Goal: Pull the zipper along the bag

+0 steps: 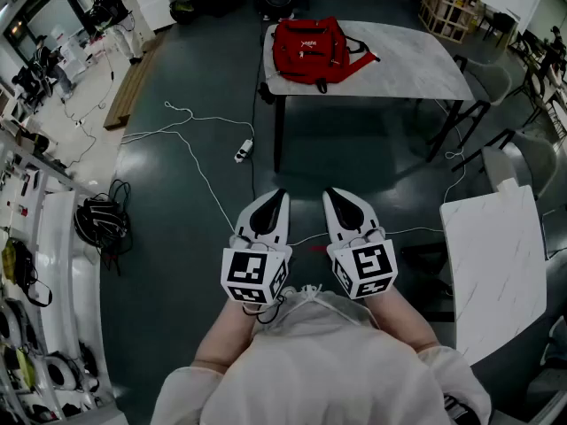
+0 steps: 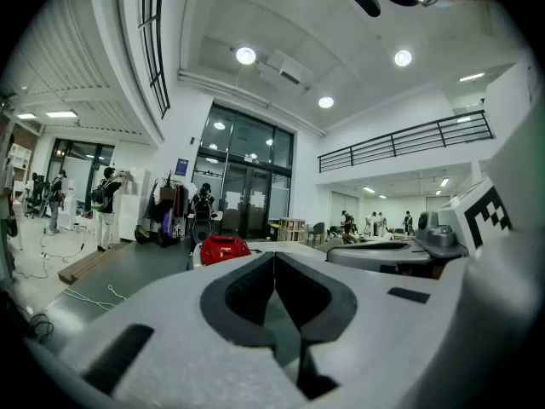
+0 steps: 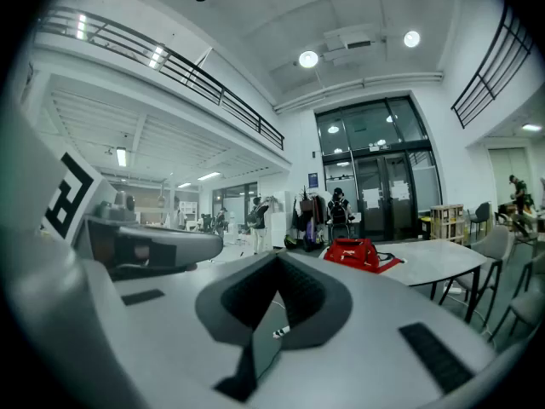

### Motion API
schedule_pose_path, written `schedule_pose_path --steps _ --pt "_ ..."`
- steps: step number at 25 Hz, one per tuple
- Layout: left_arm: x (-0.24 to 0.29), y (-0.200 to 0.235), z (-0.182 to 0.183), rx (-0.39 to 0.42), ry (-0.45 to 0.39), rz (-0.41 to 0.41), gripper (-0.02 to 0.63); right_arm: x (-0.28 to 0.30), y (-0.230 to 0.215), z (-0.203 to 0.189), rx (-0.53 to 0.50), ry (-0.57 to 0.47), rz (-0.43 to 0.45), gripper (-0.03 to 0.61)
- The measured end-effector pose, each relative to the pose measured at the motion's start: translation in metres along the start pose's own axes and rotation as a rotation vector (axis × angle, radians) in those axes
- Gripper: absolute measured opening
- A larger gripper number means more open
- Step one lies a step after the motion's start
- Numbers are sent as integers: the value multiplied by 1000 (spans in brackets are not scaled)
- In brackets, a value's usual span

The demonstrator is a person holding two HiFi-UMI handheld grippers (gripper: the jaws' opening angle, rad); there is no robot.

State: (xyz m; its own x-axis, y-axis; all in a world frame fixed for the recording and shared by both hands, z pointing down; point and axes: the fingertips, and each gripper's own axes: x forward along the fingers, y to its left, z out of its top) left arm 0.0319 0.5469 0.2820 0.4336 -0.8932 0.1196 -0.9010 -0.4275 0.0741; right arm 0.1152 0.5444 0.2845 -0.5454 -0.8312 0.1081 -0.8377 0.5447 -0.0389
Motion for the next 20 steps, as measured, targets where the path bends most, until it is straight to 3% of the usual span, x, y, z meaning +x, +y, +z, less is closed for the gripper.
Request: schedule_pose_path --steps 10,20 --pt "-14 22 -5 -5 11 -12 20 12 22 -4 23 9 -20 26" --pt "-52 74 -35 -50 62 16 20 33 65 -29 63 48 -21 26"
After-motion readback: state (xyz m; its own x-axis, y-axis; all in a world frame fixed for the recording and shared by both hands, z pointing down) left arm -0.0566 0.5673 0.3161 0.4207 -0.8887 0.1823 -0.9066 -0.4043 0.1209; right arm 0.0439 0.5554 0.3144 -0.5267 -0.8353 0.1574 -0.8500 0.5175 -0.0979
